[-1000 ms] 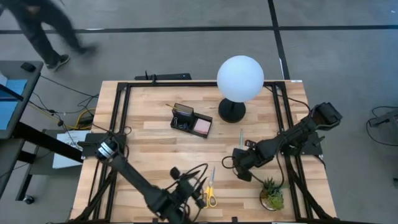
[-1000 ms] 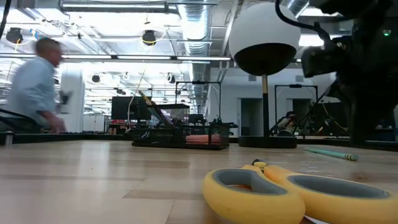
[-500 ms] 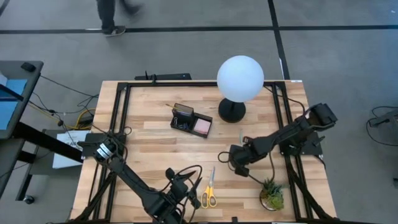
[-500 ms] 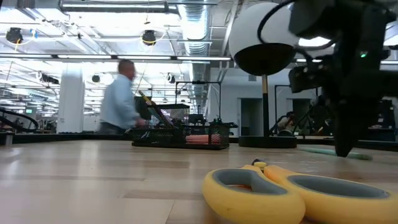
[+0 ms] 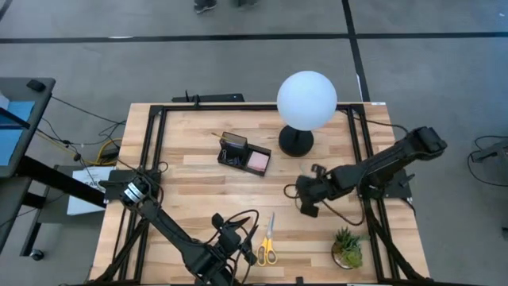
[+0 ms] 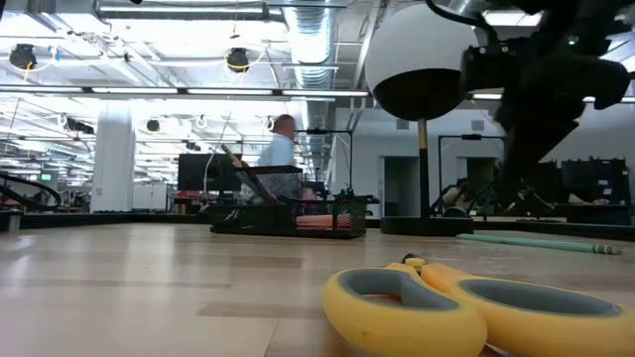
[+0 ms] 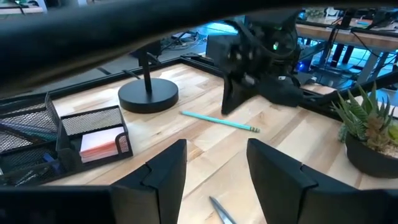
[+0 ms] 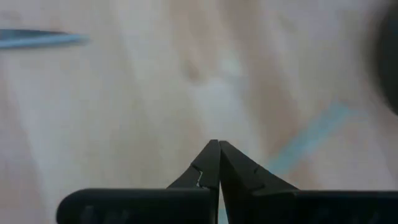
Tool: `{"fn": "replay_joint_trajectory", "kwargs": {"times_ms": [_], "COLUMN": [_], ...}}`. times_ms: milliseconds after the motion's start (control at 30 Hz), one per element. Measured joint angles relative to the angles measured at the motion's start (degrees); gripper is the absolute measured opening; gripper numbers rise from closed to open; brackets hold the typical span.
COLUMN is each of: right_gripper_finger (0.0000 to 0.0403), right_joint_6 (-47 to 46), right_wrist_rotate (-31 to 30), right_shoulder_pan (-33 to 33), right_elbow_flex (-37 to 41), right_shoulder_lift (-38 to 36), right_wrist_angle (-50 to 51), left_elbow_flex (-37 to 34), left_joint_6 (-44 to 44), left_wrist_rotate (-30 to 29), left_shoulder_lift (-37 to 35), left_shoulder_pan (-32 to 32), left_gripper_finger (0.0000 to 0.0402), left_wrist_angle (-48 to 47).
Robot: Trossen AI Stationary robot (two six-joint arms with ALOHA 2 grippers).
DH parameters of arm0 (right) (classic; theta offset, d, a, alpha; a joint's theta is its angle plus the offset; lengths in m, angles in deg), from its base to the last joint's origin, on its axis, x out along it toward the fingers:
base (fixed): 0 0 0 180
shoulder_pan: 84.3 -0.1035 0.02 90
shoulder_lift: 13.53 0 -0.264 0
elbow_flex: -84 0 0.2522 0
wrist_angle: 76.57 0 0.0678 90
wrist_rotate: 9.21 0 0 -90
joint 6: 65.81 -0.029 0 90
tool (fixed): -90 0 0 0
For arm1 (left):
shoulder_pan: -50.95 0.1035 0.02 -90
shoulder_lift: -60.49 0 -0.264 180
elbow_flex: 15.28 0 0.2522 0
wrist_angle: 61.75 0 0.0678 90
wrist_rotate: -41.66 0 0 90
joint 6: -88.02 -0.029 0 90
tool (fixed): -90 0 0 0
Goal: Pick and place office supplies into organizer
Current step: Put the blue pencil into the black desk organizer
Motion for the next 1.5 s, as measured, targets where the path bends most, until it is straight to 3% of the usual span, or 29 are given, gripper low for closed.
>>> {"fn": "replay_joint_trajectory", "kwargs": {"times_ms": [133,267,400,600,700,800,967,1167,1367,1500], "right_gripper_finger": [0.0000,0.0000,0.0000,0.0000,0.0000,0.0000,0.0000,0.0000,0.0000,0.0000], "right_joint_6": [-6.6,-4.1,-5.2,-10.6,-13.4,-14.8,-18.1,-18.0,-20.8,-20.7], "right_wrist_rotate": [-3.3,-2.0,-2.2,-15.6,-24.1,-28.8,-36.6,-36.2,-30.1,-24.1], "right_shoulder_pan": [-0.7,-5.2,-8.5,-13.1,-18.1,-22.8,-27.1,-29.6,-28.1,-27.2], "right_elbow_flex": [0.1,2.1,4.0,4.9,13.6,25.7,37.5,39.5,39.5,39.5], "right_shoulder_lift": [-4.1,-8.5,-18.0,-35.5,-40.6,-43.4,-41.7,-35.4,-26.7,-21.0], "right_wrist_angle": [9.1,7.0,9.0,11.1,1.9,-10.9,-29.8,-32.4,-32.3,-37.8], "left_elbow_flex": [0.0,0.0,0.0,0.0,0.0,0.0,0.0,0.0,0.0,0.0], "left_joint_6": [0.3,0.6,0.7,0.8,1.2,1.1,1.0,0.8,0.7,0.7], "left_wrist_rotate": [0.0,0.0,0.0,0.0,0.0,0.0,0.8,3.4,3.5,3.5], "left_shoulder_lift": [0.0,0.0,0.0,0.0,0.0,0.0,0.0,0.0,0.0,0.0], "left_shoulder_pan": [0.0,0.0,0.0,0.3,0.9,1.7,3.0,4.3,5.3,5.7], "left_gripper_finger": [0.0164,0.0164,0.0164,0.0164,0.0164,0.0164,0.0164,0.0164,0.0164,0.0164], "left_wrist_angle": [0.0,0.0,-0.2,-0.7,-0.8,-0.9,-1.1,-1.2,-1.3,-1.3]}}
